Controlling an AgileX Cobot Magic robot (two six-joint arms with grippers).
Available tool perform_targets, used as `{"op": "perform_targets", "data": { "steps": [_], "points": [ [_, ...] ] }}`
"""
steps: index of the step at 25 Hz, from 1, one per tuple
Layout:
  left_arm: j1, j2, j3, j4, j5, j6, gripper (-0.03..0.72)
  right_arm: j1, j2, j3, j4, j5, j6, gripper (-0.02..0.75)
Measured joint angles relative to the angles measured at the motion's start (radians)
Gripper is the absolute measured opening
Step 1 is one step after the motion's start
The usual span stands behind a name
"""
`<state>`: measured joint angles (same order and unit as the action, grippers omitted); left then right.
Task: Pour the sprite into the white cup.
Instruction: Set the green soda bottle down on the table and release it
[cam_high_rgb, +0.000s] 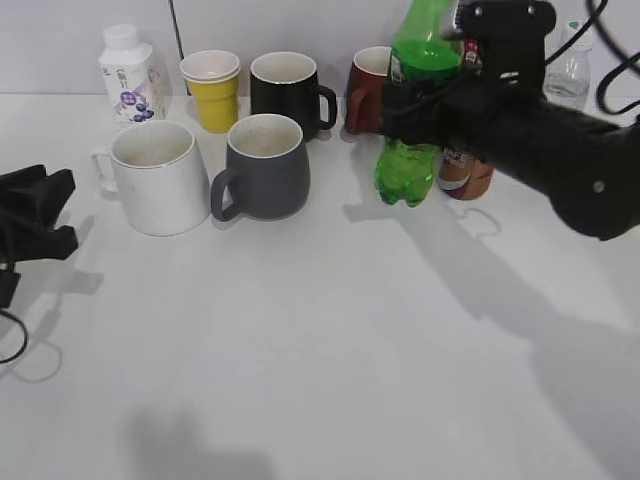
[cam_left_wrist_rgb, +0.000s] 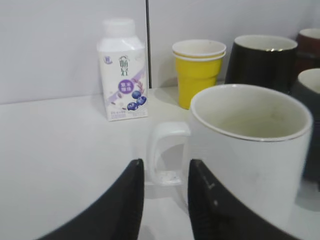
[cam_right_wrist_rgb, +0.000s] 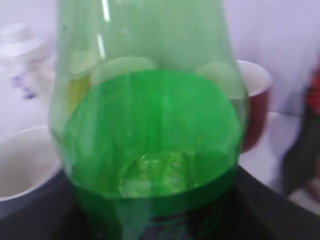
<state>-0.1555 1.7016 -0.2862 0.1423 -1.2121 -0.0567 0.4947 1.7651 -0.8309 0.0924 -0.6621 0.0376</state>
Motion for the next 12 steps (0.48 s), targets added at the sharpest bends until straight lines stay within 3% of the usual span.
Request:
{"op": "perform_targets", "data": {
  "steps": [10, 12],
  "points": [
    [-0.001, -0.094, 0.036, 0.013, -0.001, 0.000, 0.249, -0.005, 0.095, 0.000, -0.092, -0.093, -0.008, 0.406],
    [-0.001, -0.097, 0.036, 0.019, -0.001, 0.000, 0.249, -0.005, 0.095, 0.000, -0.105, -0.093, -0.008, 0.435]
  ]
}}
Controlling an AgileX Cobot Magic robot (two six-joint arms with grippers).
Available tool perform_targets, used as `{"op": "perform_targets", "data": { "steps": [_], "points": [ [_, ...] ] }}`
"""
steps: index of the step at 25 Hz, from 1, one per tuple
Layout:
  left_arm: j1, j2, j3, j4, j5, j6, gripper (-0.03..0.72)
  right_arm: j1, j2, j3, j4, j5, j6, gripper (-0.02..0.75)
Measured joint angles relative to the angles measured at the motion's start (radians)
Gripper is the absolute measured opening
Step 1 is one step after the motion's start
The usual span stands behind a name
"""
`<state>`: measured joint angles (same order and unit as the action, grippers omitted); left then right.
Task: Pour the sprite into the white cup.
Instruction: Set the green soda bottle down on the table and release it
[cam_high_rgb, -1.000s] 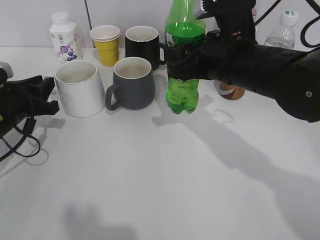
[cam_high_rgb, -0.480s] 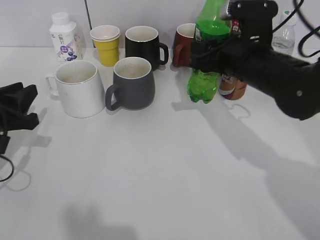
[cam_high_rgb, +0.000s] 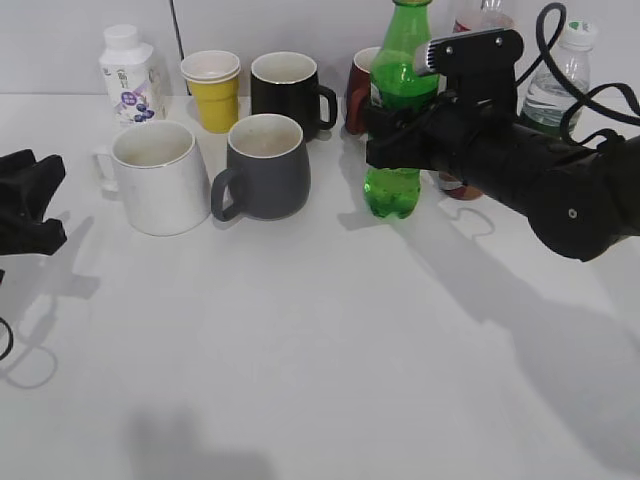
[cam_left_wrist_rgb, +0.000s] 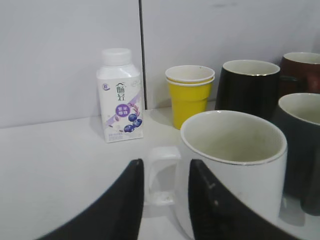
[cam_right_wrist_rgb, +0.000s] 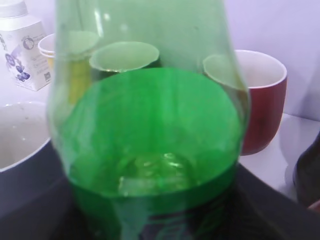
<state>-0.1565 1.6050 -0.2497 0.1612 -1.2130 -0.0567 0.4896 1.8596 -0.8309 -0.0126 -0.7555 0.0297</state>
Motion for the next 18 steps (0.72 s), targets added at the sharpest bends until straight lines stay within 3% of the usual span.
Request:
{"op": "perform_targets", "data": {
  "steps": [5, 14, 18],
  "points": [
    [0.000, 0.000, 0.000, 0.022, 0.000, -0.001, 0.249, 0.000, 0.000, 0.000, -0.001, -0.001, 0.000, 0.603],
    [0.000, -0.050, 0.000, 0.033, 0.016, -0.001, 0.249, 0.000, -0.053, 0.000, 0.000, -0.008, -0.020, 0.624],
    [0.000, -0.190, -0.008, 0.035, 0.163, -0.001, 0.249, 0.000, -0.170, 0.000, 0.000, 0.007, -0.030, 0.625]
  ]
}}
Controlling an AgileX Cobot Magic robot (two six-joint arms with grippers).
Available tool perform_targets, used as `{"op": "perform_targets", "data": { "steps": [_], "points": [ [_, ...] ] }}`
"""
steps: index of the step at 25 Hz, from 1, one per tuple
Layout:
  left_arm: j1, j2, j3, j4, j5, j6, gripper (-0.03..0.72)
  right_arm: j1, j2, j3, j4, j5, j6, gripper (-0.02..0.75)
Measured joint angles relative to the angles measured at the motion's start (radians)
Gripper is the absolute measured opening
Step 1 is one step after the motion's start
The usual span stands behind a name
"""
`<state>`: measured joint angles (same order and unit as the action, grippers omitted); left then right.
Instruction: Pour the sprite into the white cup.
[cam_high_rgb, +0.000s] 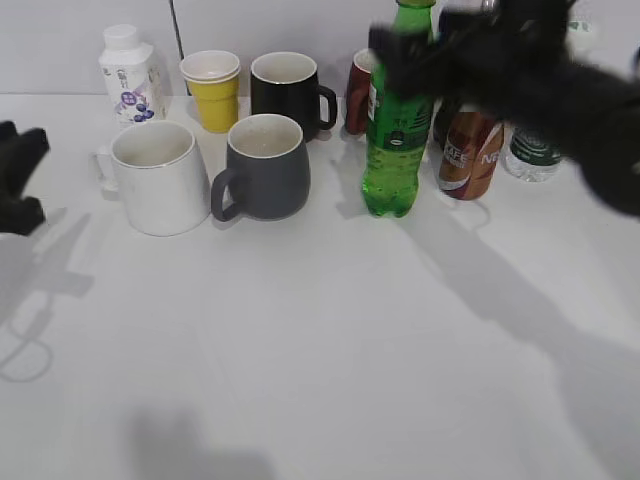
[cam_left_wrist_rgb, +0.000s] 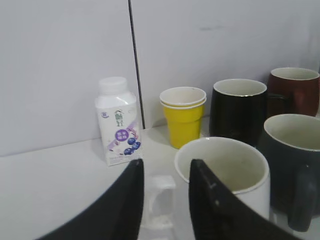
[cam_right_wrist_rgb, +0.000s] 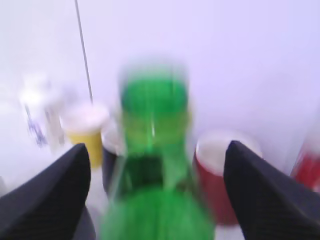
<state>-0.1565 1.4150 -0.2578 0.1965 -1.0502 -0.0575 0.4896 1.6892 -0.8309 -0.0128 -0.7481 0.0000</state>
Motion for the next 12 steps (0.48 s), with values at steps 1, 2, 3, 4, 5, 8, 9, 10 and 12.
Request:
{"op": "perform_targets", "data": {
  "steps": [1, 2, 3, 4, 5, 8, 9, 10, 12],
  "points": [
    [0.000, -0.043, -0.008, 0.000, 0.068, 0.000, 0.249, 0.000, -0.040, 0.000, 0.000, 0.025, 0.000, 0.625],
    [0.000, -0.099, -0.017, 0.000, 0.150, -0.004, 0.249, 0.000, -0.084, 0.000, 0.000, 0.060, 0.000, 0.625],
    [0.000, -0.161, -0.031, 0.000, 0.225, -0.014, 0.249, 0.000, -0.122, 0.000, -0.004, 0.095, 0.000, 0.625],
    [0.000, -0.216, -0.048, 0.000, 0.327, -0.030, 0.249, 0.000, -0.171, 0.000, -0.013, 0.143, 0.000, 0.625],
    [0.000, -0.284, -0.064, 0.000, 0.435, -0.048, 0.249, 0.000, -0.221, 0.000, -0.023, 0.195, 0.000, 0.625],
    [0.000, -0.483, -0.143, 0.001, 0.755, -0.077, 0.249, 0.000, -0.367, 0.000, -0.060, 0.354, 0.000, 0.625],
    [0.000, -0.555, -0.168, 0.002, 0.869, -0.081, 0.249, 0.000, -0.418, 0.000, -0.069, 0.416, 0.000, 0.625],
    [0.000, -0.647, -0.197, 0.002, 0.962, -0.083, 0.249, 0.000, -0.459, -0.001, -0.085, 0.470, 0.000, 0.625],
    [0.000, -0.759, -0.254, -0.006, 1.161, -0.084, 0.258, 0.000, -0.553, -0.003, -0.109, 0.610, 0.000, 0.618]
  ]
}}
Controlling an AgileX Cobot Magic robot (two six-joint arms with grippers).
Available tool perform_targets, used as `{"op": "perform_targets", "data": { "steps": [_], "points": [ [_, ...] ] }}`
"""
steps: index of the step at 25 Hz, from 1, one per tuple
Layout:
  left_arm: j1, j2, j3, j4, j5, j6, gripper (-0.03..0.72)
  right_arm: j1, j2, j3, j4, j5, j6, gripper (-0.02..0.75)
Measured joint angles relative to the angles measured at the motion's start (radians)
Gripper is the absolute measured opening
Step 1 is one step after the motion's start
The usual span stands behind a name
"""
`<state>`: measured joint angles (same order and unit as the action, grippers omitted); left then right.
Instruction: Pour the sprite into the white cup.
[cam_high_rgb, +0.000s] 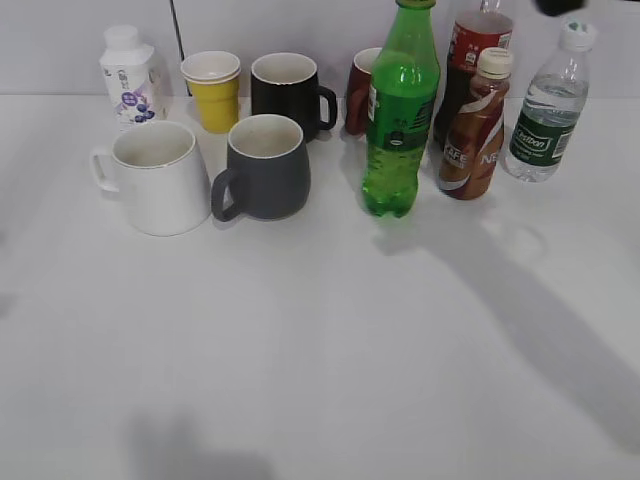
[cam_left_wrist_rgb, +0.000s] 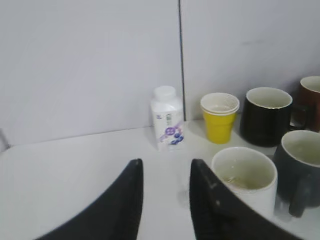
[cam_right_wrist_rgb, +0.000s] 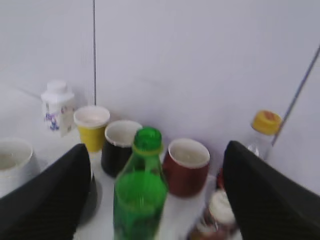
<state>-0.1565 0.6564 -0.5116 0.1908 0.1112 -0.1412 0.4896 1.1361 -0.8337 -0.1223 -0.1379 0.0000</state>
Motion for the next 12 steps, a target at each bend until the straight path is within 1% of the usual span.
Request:
{"op": "perform_targets", "data": {
  "steps": [3, 7, 12],
  "points": [
    [0.000, -0.145, -0.043, -0.001, 0.252, 0.000, 0.307, 0.000, -0.129, 0.000, 0.000, 0.221, 0.000, 0.613],
    [0.000, -0.302, -0.054, -0.011, 0.530, 0.000, 0.386, 0.000, -0.308, 0.000, 0.004, 0.542, 0.000, 0.601],
    [0.000, -0.423, -0.054, -0.040, 0.856, -0.002, 0.416, 0.000, -0.504, 0.003, 0.055, 0.946, 0.000, 0.596]
  ]
}}
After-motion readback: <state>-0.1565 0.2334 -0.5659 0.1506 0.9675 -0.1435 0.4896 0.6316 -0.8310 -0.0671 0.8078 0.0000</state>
